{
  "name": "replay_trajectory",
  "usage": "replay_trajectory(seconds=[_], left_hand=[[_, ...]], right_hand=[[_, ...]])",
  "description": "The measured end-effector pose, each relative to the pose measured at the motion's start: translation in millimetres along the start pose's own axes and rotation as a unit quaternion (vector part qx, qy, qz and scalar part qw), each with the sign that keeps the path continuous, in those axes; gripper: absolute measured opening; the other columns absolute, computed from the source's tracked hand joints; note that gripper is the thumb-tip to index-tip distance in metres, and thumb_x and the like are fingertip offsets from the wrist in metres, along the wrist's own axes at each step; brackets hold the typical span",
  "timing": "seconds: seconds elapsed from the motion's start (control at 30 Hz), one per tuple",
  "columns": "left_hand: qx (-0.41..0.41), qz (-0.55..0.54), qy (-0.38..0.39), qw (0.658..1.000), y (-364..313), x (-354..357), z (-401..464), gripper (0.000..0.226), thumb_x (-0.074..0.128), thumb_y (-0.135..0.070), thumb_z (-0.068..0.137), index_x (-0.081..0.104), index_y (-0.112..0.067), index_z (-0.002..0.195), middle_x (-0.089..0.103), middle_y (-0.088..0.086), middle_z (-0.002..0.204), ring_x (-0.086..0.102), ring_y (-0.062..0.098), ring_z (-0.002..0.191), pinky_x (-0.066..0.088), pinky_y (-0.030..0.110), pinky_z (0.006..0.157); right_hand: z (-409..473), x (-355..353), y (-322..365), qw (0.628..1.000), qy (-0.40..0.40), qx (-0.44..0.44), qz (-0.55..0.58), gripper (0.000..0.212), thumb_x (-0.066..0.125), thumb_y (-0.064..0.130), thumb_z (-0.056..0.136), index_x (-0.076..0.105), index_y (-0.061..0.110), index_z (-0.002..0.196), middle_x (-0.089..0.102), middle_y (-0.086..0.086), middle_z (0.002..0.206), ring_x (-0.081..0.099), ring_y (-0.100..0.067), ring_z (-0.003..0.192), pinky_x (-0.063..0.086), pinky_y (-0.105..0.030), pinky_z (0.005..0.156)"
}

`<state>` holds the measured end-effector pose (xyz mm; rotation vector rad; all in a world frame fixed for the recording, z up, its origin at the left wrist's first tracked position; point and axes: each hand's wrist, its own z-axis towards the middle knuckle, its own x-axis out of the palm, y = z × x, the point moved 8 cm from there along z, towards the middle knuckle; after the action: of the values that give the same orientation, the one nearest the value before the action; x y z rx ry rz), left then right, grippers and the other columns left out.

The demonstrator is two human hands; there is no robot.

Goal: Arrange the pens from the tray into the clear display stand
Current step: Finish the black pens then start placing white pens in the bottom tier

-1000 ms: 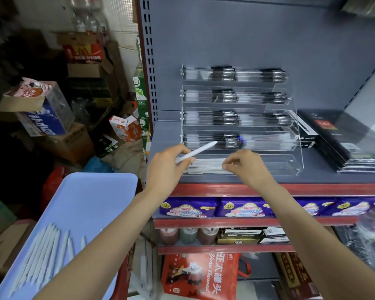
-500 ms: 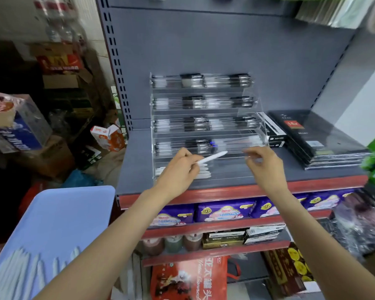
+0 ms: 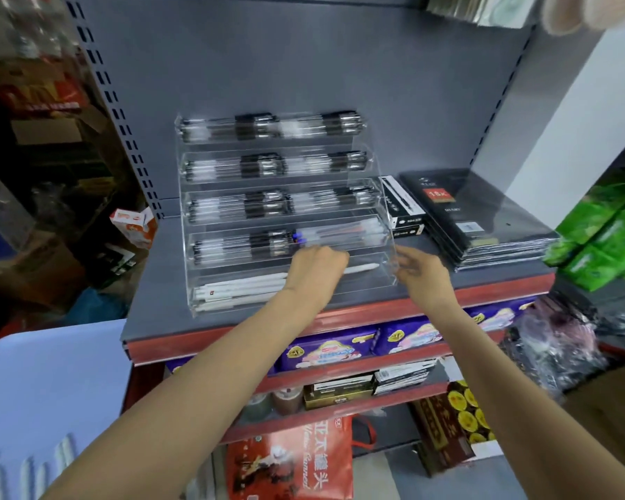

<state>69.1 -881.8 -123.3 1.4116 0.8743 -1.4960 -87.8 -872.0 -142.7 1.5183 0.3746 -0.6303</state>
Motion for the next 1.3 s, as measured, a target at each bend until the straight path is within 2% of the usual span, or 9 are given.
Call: replay_trajectory(seconds=[0.2,0.4,0.6,0.7,0.8,0.9,1.03,1.17,1.3], left_hand=[[0.028,0.055,0.004,0.998,-0.7,2.9,4.7,0.022,0.057,0.001,0.084,0.059,-0.011,0.102,0.064,0.008,0.106,0.058,0.029,0.104,0.038,0.032,0.069],[-0.012,0.033,0.048,0.998,25.4,12.6,-3.9,0.016,0.058,0.001,0.085,0.063,-0.011,0.096,0.065,0.012,0.098,0.063,0.034,0.090,0.041,0.036,0.064],[0.011,0.039,0.034,0.999,21.1,14.9,0.9,0.016,0.058,0.003,0.084,0.061,-0.010,0.095,0.063,0.010,0.098,0.063,0.033,0.090,0.040,0.035,0.062],[0.017,0.028,0.016,0.999,22.3,15.0,-2.0,0.018,0.059,0.001,0.085,0.062,-0.010,0.100,0.061,0.008,0.101,0.063,0.031,0.089,0.041,0.035,0.061],[0.016,-0.026,-0.015,0.999,27.3,7.7,-9.5,0.014,0.056,-0.009,0.091,0.060,-0.010,0.104,0.059,0.006,0.109,0.060,0.029,0.098,0.044,0.035,0.067],[-0.003,-0.129,-0.045,0.991,40.3,-5.4,-27.7,0.021,0.054,-0.021,0.093,0.060,-0.013,0.112,0.059,0.003,0.115,0.057,0.025,0.108,0.048,0.036,0.081],[-0.044,-0.269,-0.090,0.958,70.6,-18.1,-69.9,0.025,0.057,-0.026,0.092,0.061,-0.020,0.115,0.064,-0.003,0.108,0.060,0.017,0.098,0.051,0.034,0.080],[-0.123,-0.366,-0.147,0.911,127.9,-19.8,-136.7,0.017,0.057,-0.028,0.091,0.063,-0.023,0.106,0.064,-0.010,0.089,0.059,0.008,0.077,0.050,0.029,0.073],[-0.203,-0.395,-0.171,0.880,203.2,1.2,-222.3,0.006,0.058,-0.022,0.090,0.064,-0.020,0.090,0.064,-0.009,0.075,0.062,0.013,0.075,0.048,0.028,0.071]], right_hand=[[0.3,-1.3,-0.6,1.000,-0.004,-0.002,-0.007,0.040,0.060,0.014,0.090,0.055,0.016,0.129,0.068,-0.005,0.116,0.064,-0.014,0.099,0.040,-0.012,0.068],[-1.4,-2.8,1.5,1.000,0.002,-0.001,-0.008,0.040,0.058,0.012,0.091,0.055,0.017,0.130,0.067,-0.005,0.118,0.064,-0.016,0.102,0.046,-0.021,0.080],[-1.9,-1.1,-0.6,1.000,0.003,0.008,0.012,0.038,0.059,0.019,0.091,0.056,0.019,0.129,0.068,-0.004,0.115,0.064,-0.016,0.103,0.047,-0.024,0.083],[-6.6,-0.1,3.2,1.000,-0.013,0.011,-0.009,0.040,0.056,0.012,0.092,0.053,0.015,0.131,0.064,-0.006,0.120,0.061,-0.018,0.110,0.045,-0.024,0.089],[-19.6,-0.6,19.5,0.996,-0.067,-0.024,-0.058,0.042,0.054,0.008,0.092,0.049,0.014,0.133,0.055,-0.007,0.129,0.054,-0.019,0.118,0.039,-0.026,0.097],[-37.6,10.8,43.1,0.996,-0.072,-0.049,-0.037,0.039,0.053,0.007,0.091,0.052,0.014,0.129,0.054,-0.004,0.128,0.053,-0.015,0.113,0.037,-0.019,0.094],[-62.5,52.5,75.4,0.998,-0.003,-0.053,0.037,0.027,0.052,0.009,0.092,0.059,0.015,0.117,0.062,0.004,0.113,0.055,-0.003,0.089,0.039,-0.004,0.074],[-96.5,111.2,115.3,0.994,0.044,-0.079,0.060,0.018,0.054,0.008,0.090,0.065,0.015,0.104,0.065,0.006,0.093,0.057,-0.001,0.082,0.041,-0.008,0.073],[-146.3,193.1,159.1,0.985,0.114,-0.111,0.063,0.020,0.054,0.000,0.088,0.067,0.008,0.100,0.064,0.005,0.087,0.056,0.001,0.074,0.041,0.000,0.069]])
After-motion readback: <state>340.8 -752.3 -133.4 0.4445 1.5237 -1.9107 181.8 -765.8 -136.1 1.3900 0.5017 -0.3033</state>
